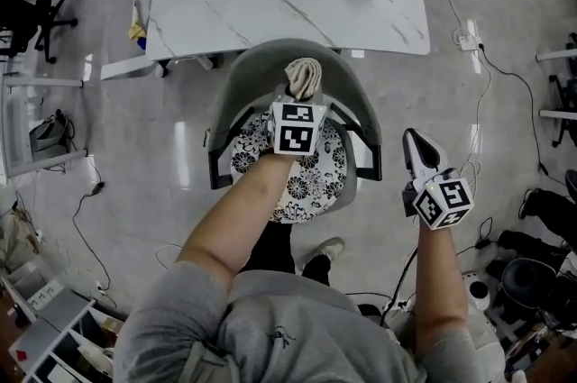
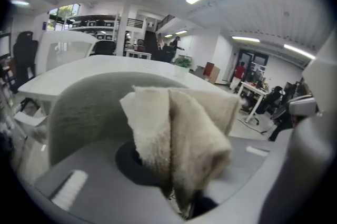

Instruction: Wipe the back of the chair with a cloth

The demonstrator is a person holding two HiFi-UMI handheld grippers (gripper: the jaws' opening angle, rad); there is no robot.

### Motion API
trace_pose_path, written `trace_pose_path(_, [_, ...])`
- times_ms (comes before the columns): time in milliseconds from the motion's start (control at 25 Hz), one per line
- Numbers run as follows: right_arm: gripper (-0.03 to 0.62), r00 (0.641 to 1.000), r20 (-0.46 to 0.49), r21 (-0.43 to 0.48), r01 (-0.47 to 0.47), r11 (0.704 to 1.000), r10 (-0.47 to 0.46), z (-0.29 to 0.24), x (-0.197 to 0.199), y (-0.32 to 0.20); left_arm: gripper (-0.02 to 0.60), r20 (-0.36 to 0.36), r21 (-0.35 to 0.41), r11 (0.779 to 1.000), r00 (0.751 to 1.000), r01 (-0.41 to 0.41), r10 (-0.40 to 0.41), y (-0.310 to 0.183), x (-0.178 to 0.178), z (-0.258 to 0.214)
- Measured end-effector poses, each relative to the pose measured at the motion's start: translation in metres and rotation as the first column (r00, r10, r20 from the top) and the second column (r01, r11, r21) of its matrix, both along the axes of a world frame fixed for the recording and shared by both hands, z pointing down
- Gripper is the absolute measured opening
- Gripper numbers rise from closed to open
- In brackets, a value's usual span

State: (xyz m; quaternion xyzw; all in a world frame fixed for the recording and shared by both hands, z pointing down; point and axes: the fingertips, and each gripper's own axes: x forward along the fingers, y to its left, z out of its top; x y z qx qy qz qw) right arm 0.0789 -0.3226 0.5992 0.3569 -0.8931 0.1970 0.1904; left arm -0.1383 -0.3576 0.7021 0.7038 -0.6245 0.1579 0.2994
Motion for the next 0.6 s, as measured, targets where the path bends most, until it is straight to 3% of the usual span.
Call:
trace_pose_path(80, [0.002, 1.0, 0.001, -0.007, 0.018, 1.0, -0.018, 0.004, -0.01, 0.003, 0.115, 0.011, -0.031, 0.99, 0.99, 0.14, -0.14, 0.029, -0.049, 0.013])
trace_pose_path(240, [0.002, 0.998, 0.006, -0.016, 0.059, 0.998, -0.059, 0.007, -0.033, 0.008, 0.115, 0.031, -0.081, 0.923, 0.927, 0.376, -0.375, 0.088, -0.13, 0.026])
trace_pose_path(400, [0.002, 0.996, 0.014, -0.009, 0.088, 0.996, -0.088, 0.004, -0.055, 0.009, 0.115, 0.074, -0.061, 0.885, 0.886, 0.461, -0.457, 0.11, -0.165, 0.03])
trace_pose_path(600, [0.002, 0.995, 0.008, -0.001, 0.099, 0.995, -0.099, 0.001, -0.06, 0.016, 0.115, 0.064, -0.052, 0.874, 0.875, 0.483, -0.48, 0.096, -0.167, 0.034])
